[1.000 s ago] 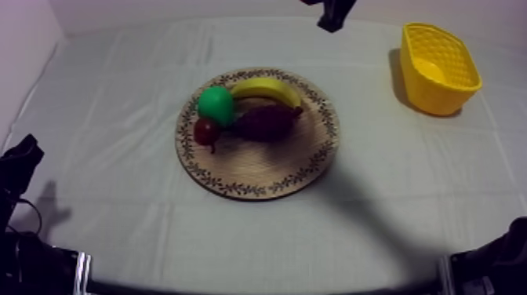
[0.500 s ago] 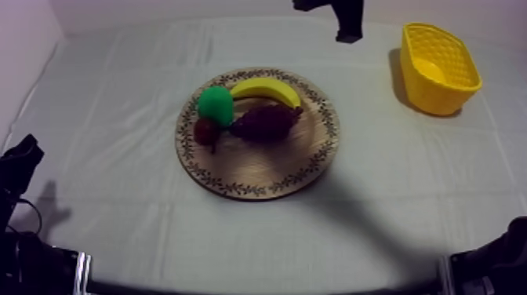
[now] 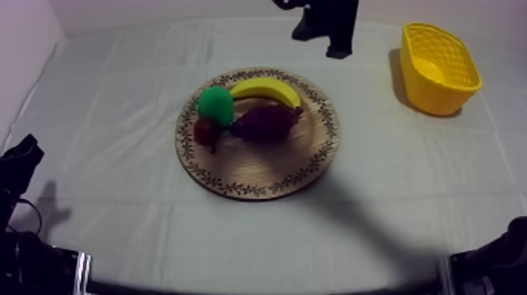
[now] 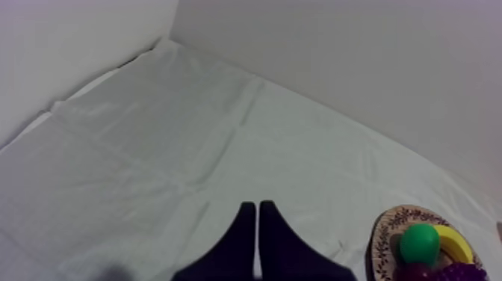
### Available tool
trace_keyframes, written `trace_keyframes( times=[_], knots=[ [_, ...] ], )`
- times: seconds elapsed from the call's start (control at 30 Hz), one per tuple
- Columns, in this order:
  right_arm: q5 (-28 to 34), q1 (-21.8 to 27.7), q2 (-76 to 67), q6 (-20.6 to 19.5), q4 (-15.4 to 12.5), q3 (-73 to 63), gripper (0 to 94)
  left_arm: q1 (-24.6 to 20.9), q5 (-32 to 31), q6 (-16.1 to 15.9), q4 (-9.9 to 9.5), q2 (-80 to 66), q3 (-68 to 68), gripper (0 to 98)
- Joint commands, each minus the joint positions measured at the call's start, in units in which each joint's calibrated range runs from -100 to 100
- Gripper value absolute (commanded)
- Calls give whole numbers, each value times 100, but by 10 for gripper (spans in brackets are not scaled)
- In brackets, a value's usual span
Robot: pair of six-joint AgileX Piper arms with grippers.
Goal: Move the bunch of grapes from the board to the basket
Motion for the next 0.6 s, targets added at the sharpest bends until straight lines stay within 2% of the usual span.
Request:
trace_keyframes(
  times=[0.0,0.17,0.57],
  knots=[
    [163,-30,4,-41,85,-23,620,2,2,0,0,3,-2,1],
    [397,-137,58,-196,267,-200,754,2,2,0,0,3,-2,1],
    [266,-180,243,-197,188,-57,778,2,2,0,0,3,-2,1]
  ],
)
